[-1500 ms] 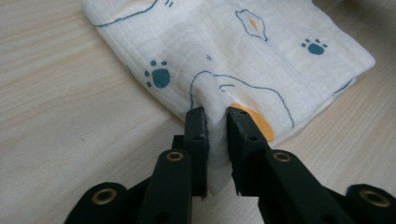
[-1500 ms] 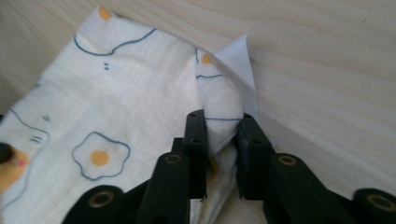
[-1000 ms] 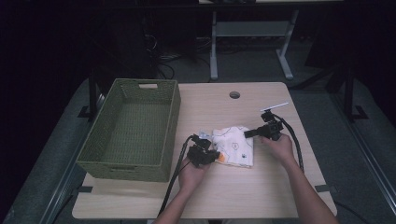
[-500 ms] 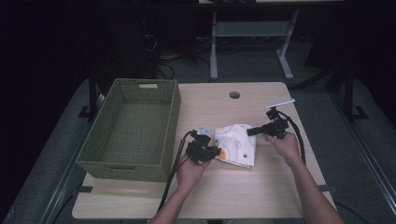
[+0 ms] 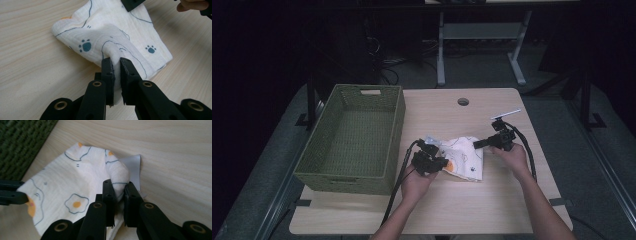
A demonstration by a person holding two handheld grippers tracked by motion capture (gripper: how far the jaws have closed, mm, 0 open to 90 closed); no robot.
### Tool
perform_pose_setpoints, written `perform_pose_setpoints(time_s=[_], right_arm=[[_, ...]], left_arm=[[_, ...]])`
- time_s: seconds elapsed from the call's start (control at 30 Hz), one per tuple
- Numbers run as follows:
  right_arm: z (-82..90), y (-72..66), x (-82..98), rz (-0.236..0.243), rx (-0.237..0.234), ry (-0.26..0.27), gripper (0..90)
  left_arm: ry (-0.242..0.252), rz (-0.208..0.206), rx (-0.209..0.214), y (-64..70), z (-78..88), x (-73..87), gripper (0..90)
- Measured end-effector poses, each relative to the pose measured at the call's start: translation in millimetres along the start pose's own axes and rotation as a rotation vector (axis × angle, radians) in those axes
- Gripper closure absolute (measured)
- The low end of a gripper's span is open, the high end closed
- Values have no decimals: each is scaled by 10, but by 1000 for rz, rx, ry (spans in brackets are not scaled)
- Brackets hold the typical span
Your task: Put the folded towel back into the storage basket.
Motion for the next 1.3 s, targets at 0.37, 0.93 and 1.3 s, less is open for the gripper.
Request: perform_pose_setpoints(time_s=[0.37,0.93,1.3], right_arm=[[90,-7,-23,-28,-49,41,817],[475,-327,-288,-16,-120,134,817],[590,-564,-573,10,-150,167,817]], left_arm=[[12,-30,-4,62,123,-87,827],[80,-41,13,35,728,-461,827],[120,-28,47,-82,1057,-614,827]])
Point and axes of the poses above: each handheld gripper's, and its own axes: z roughly backward along the jaws, x roughly out of its underside, y roughly to its right, the point moved 2 cm from there along -z, roughly forward along the jaws, and after that the axes turned 3 degrees about z, right-handed, at the moved point
